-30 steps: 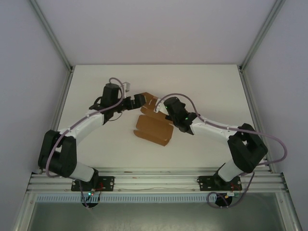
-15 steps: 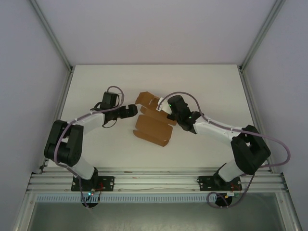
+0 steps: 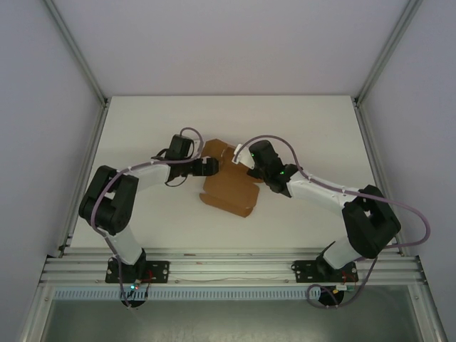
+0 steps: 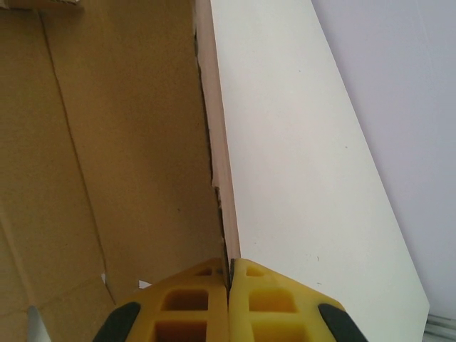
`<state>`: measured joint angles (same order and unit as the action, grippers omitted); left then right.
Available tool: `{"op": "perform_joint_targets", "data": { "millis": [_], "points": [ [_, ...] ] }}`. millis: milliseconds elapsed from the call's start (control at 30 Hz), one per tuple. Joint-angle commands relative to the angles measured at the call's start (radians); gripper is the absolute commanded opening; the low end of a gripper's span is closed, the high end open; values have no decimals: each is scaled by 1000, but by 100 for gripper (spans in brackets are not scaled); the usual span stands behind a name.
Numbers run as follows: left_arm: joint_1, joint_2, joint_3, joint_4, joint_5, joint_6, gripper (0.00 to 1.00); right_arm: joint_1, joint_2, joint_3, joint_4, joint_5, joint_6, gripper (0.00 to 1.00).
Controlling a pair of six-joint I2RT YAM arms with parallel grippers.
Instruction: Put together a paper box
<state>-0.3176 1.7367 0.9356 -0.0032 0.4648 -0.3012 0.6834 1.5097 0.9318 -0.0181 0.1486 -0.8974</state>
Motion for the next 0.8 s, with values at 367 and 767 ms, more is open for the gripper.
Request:
{"op": "perform_joint_targets", "data": {
  "millis": [367, 767],
  "points": [
    [-55, -54, 15, -88, -162, 77, 100, 6, -25, -2, 11, 24, -70, 2],
    [110, -342, -49, -104, -23, 91, 100, 3, -14, 6, -1, 82, -165, 2]
  ]
}}
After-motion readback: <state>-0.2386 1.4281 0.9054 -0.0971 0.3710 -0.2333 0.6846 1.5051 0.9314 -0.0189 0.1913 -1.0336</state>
